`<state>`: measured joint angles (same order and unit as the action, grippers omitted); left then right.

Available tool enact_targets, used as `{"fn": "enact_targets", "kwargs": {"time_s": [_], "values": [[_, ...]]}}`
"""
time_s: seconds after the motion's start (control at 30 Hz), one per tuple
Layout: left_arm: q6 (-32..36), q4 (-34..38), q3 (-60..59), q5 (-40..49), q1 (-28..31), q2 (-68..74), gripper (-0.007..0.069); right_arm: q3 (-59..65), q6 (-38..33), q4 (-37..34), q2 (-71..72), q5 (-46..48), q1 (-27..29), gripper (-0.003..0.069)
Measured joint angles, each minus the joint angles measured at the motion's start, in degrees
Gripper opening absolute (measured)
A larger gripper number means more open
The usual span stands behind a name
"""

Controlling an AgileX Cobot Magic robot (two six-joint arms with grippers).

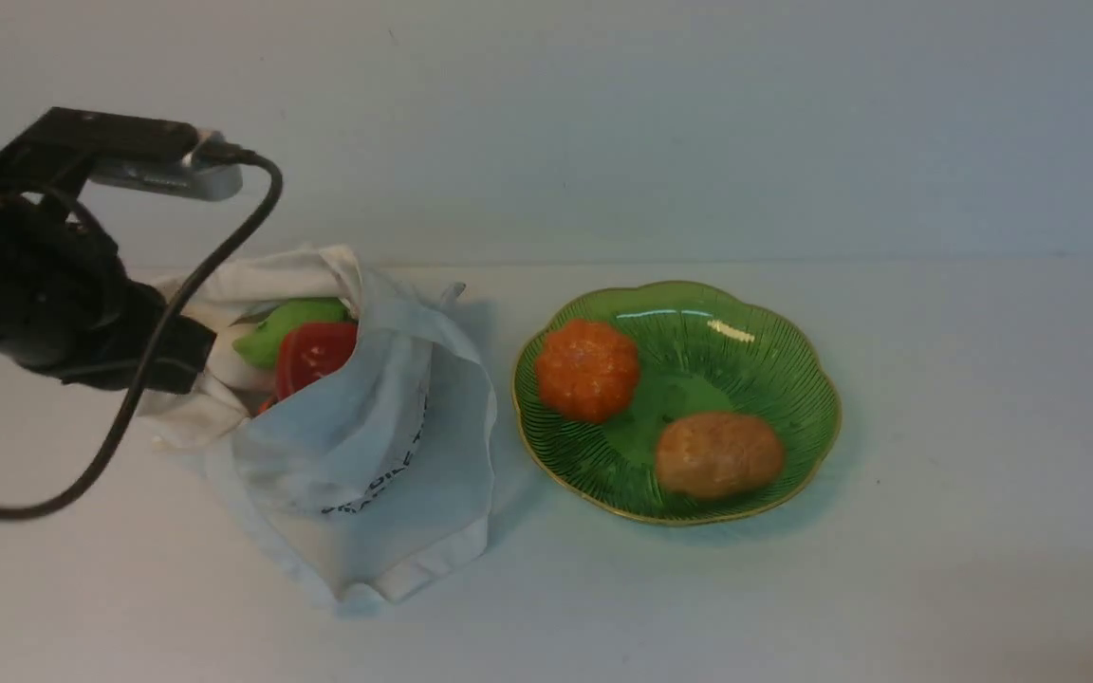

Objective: Take vegetables from cloth bag on white table place on plate.
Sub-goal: 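Reach into the cloth bag and grasp the green cucumber with the left gripper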

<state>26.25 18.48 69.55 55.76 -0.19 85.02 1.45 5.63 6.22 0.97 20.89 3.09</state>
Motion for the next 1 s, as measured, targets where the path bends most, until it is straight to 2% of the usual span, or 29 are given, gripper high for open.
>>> {"fn": "enact_targets", "kwargs": {"time_s": [0.1, 0.17, 0.23, 0.3, 0.4, 0.43, 0.53, 0.77, 0.87, 1.0], "values": [[0.44, -0.06, 3.32, -0.13, 0.00, 3.96, 0.0059, 0.00, 0.00, 0.00, 0.00, 0.00, 0.00, -0.0010], [0.72, -0.06, 6.40, -1.49, 0.00, 7.76, 0.0141, 0.00, 0.00, 0.00, 0.00, 0.00, 0.00, -0.0010], [0.73, -0.11, 6.98, -2.25, 0.00, 8.92, 0.0177, 0.00, 0.00, 0.00, 0.00, 0.00, 0.00, -0.0010], [1.13, -0.91, 7.48, -5.06, 0.00, 11.70, 0.0287, 0.00, 0.00, 0.00, 0.00, 0.00, 0.00, -0.0010], [1.83, -1.29, 7.67, -7.92, 0.00, 13.71, 0.0389, 0.00, 0.00, 0.00, 0.00, 0.00, 0.00, -0.0010], [1.83, -1.29, 7.67, -8.05, 0.00, 13.83, 0.0389, 0.00, 0.00, 0.00, 0.00, 0.00, 0.00, -0.0010], [3.03, -0.51, 7.67, -8.70, 0.00, 15.60, 0.0453, 0.00, 0.00, 0.00, 0.00, 0.00, 0.00, -0.0010], [5.09, 0.07, 7.77, -9.62, 0.00, 17.95, 0.0445, 0.00, 0.00, 0.00, 0.00, 0.00, 0.00, -0.0010], [6.26, 0.11, 7.77, -10.46, 0.00, 18.49, 0.0388, 0.00, 0.00, -0.05, 0.00, 0.00, 0.00, -0.0010], [7.52, 1.62, 7.77, -10.87, 0.00, 18.55, 0.0230, 0.00, 0.00, -0.05, 0.00, 0.00, 0.00, -0.0010]]}}
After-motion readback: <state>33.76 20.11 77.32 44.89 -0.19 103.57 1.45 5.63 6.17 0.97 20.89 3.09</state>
